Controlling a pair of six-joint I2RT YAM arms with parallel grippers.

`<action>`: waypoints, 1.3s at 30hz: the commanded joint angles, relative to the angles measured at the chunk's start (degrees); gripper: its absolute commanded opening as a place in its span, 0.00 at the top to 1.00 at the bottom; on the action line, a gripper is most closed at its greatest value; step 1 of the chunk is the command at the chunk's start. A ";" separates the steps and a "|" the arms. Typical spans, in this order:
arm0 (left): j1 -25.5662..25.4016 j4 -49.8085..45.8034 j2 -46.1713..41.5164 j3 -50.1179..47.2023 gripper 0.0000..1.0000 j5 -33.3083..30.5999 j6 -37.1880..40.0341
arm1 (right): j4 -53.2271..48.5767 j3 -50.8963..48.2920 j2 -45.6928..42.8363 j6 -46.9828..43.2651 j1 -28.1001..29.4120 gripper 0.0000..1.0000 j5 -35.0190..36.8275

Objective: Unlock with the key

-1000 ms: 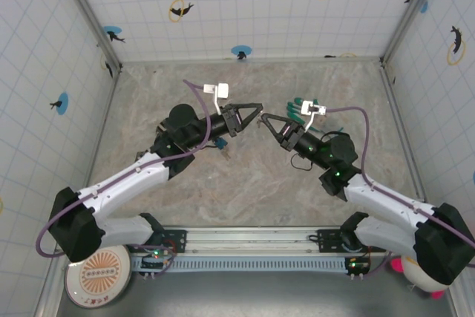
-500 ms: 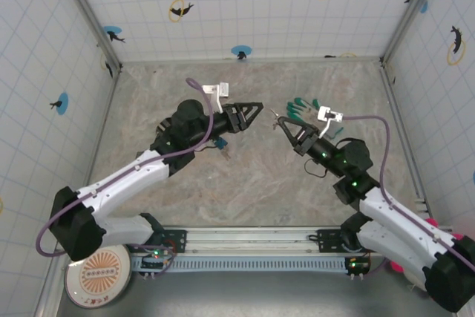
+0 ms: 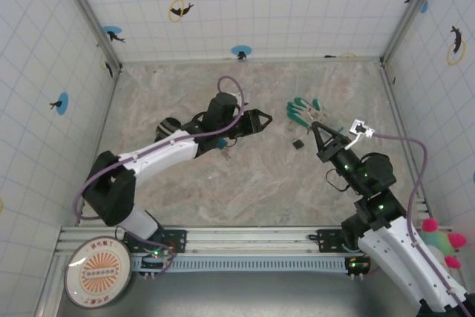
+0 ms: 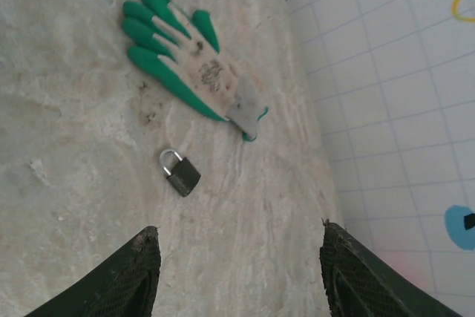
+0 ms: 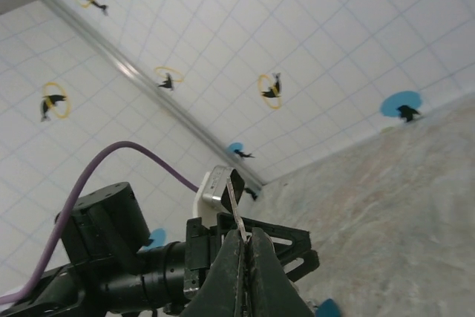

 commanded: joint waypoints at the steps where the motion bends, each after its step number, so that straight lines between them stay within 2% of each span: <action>1: -1.25 -3.97 4.39 4.79 0.41 1.45 -2.71 | -9.65 -1.19 -2.87 -2.84 -1.32 1.00 5.46; 9: -4.27 -13.85 18.09 18.00 0.40 0.14 -5.94 | -18.78 -2.40 -9.18 -4.22 -2.38 1.00 12.00; 18: -7.27 -24.56 30.76 32.39 0.42 -3.17 -6.25 | -23.96 -4.82 -15.54 -3.74 -2.69 1.00 14.70; 31: -10.57 -37.27 45.94 54.61 0.44 -11.50 3.16 | -26.30 -7.33 -19.58 -2.34 -2.87 1.00 15.51; 39: -10.99 -36.51 52.43 62.41 0.45 -5.67 3.99 | -27.36 -7.35 -20.07 -2.55 -2.95 1.00 16.12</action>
